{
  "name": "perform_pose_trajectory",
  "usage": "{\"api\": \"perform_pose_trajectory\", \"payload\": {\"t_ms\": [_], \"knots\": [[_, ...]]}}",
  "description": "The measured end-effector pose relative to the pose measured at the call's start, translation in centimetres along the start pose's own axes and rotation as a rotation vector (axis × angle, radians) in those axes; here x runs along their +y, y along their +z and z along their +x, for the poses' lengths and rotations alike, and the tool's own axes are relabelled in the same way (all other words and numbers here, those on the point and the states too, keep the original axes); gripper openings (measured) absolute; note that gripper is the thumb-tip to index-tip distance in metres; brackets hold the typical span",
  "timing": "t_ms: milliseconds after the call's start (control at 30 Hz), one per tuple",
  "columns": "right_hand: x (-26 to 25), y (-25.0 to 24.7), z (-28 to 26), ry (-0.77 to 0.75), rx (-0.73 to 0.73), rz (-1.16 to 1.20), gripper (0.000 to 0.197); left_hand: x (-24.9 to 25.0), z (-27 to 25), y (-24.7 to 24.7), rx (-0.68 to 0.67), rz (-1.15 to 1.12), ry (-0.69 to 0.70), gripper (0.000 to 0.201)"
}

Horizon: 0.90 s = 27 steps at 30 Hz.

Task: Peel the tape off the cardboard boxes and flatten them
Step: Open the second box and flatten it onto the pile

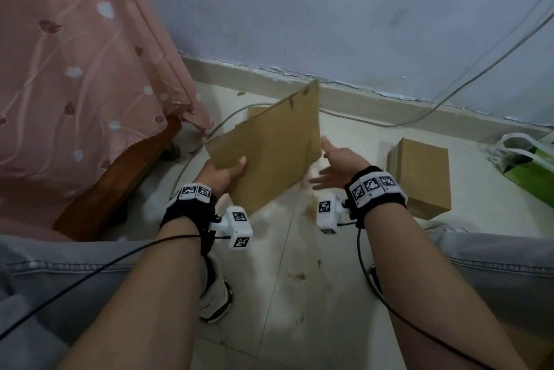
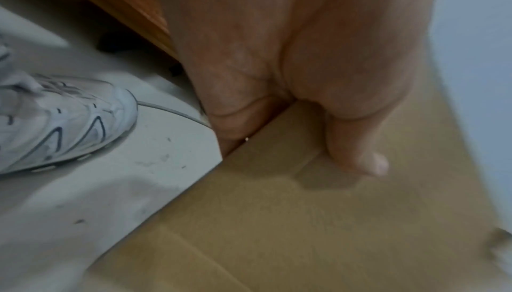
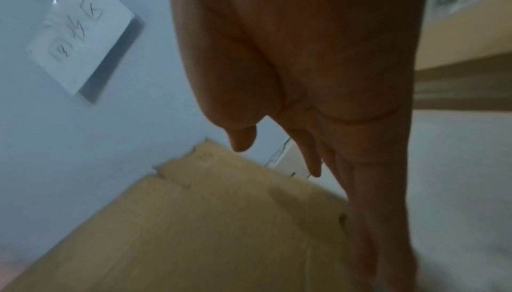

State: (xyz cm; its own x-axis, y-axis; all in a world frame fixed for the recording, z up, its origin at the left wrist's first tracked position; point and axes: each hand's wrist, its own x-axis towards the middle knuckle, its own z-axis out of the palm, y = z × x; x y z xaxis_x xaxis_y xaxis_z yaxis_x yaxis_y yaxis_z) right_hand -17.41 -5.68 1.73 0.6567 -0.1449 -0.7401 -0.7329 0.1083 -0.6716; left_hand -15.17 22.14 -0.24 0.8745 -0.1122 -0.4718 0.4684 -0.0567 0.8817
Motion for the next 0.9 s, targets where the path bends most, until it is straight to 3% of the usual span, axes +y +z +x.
{"api": "perform_pose_trajectory", "payload": {"t_ms": [100, 167, 233, 333, 400, 467, 533, 600, 733, 900], "knots": [[-2.4, 0.6, -0.9, -0.045, -0.133, 0.377, 0.09, 2.6, -1.5, 0.9, -0.16, -0.024, 0.077, 0.067], [-3.6, -0.8, -1.3, -0.001, -0.12, 0.695, 0.094, 4.0, -1.7, 0.9, -0.186, 0.009, 0.143, 0.056], [-3.8, -2.6, -2.0, 0.046, -0.171, 0.851, 0.099, 5.2, -1.3, 0.0, -0.191, 0.163, 0.209, 0.044], [-2.3, -4.7, -2.5, 0.047, -0.235, 0.822, 0.085, 6.3, -0.9, -1.5, -0.364, 0.693, 0.302, 0.046], [-1.4, -4.9, -2.8, 0.049, -0.231, 0.639, 0.057, 6.2, -1.0, -1.8, -0.382, 0.741, 0.373, 0.046], [-1.0, -4.4, -2.9, 0.076, -0.18, 0.391, 0.029, 5.0, -0.7, -2.3, -0.231, 0.577, 0.412, 0.055], [-0.4, -3.8, -2.7, 0.103, -0.128, 0.285, 0.022, 3.7, -0.6, -3.0, -0.016, 0.354, 0.299, 0.067], [0.4, -3.0, -2.0, 0.068, -0.084, 0.254, 0.027, 2.6, -0.3, -3.4, 0.068, 0.05, 0.068, 0.066], [1.5, -1.8, -0.7, -0.018, 0.051, 0.257, 0.036, 1.1, -0.2, -2.5, 0.02, -0.269, -0.222, 0.034], [2.5, -2.1, 0.9, -0.003, 0.223, 0.189, 0.027, -0.6, -0.1, -1.4, 0.019, -0.396, -0.293, 0.069]]}}
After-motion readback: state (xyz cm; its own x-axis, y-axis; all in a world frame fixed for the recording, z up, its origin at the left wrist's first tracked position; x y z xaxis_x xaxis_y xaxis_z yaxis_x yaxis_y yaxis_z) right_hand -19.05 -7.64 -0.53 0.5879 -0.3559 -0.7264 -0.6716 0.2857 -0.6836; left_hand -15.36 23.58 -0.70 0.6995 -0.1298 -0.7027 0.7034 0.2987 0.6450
